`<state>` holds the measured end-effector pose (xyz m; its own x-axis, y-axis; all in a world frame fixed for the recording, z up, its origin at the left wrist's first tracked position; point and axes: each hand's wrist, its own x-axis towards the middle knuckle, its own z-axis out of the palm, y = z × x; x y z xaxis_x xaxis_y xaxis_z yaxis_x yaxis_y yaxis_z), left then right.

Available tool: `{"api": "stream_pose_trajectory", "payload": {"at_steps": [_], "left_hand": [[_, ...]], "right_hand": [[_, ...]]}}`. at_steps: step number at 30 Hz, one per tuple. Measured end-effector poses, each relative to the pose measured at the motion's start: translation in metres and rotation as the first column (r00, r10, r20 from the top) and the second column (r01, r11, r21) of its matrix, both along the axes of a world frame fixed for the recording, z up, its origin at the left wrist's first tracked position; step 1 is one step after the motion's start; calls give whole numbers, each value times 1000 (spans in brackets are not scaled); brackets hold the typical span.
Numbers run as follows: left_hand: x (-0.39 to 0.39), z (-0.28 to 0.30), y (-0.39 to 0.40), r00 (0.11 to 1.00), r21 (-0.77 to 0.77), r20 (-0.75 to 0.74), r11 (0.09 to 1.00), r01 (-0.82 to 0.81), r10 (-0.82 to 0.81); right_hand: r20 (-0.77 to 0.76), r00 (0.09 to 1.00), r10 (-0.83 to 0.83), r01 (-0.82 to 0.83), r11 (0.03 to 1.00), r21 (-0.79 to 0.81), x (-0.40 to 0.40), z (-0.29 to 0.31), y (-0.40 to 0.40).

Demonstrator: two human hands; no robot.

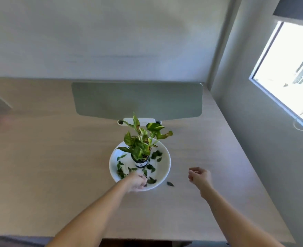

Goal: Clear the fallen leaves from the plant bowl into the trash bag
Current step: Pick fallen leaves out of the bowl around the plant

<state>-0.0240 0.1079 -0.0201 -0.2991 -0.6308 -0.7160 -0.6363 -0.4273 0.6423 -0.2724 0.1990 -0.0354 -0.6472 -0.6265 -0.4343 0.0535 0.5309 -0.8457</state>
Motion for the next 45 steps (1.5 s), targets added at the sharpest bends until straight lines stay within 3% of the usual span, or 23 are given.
{"api": "stream_pose_trajectory", "payload": {"at_steps": [3,7,12,16,18,20,26,31,34,37,39,42,45], "left_hand": [[35,-12,-43,991,-174,124,984,-29,51],[56,-36,-95,960,-363,277,920,147,-44],[55,-69,-130,871,-521,416,717,464,-262],[56,-109,-143,737,-445,546,606,659,-399],[54,-105,-137,702,-416,577,588,693,-419],[54,-97,-127,698,-416,573,582,699,-429],[51,-76,-88,718,-382,540,631,675,-440],[46,-73,-66,839,-460,434,720,520,-329],[42,-70,-65,916,-418,324,833,362,-236],[43,-77,-70,956,-448,256,860,246,-140],[46,-80,-72,984,-381,126,910,163,-124],[51,-72,-77,988,-377,76,913,155,-136],[52,-64,-82,995,-209,-70,974,-91,78]], "right_hand": [[-118,983,142,-133,988,77,29,4,-38],[-307,873,379,-332,923,195,57,4,-86],[-407,632,660,-531,751,392,74,-10,-134],[-424,361,831,-618,553,559,77,-33,-165],[-385,269,883,-610,465,642,77,-40,-176],[-318,283,905,-620,425,659,80,-42,-178],[-335,313,889,-647,457,610,93,-50,-139],[-365,410,836,-582,548,601,131,-56,-100],[-398,459,794,-528,604,597,158,-63,-91],[-430,538,725,-510,686,519,172,-68,-92],[-423,591,686,-503,724,471,173,-69,-93],[-355,745,564,-439,817,375,165,-61,-95],[-234,918,320,-270,936,224,155,-45,-96]]}}
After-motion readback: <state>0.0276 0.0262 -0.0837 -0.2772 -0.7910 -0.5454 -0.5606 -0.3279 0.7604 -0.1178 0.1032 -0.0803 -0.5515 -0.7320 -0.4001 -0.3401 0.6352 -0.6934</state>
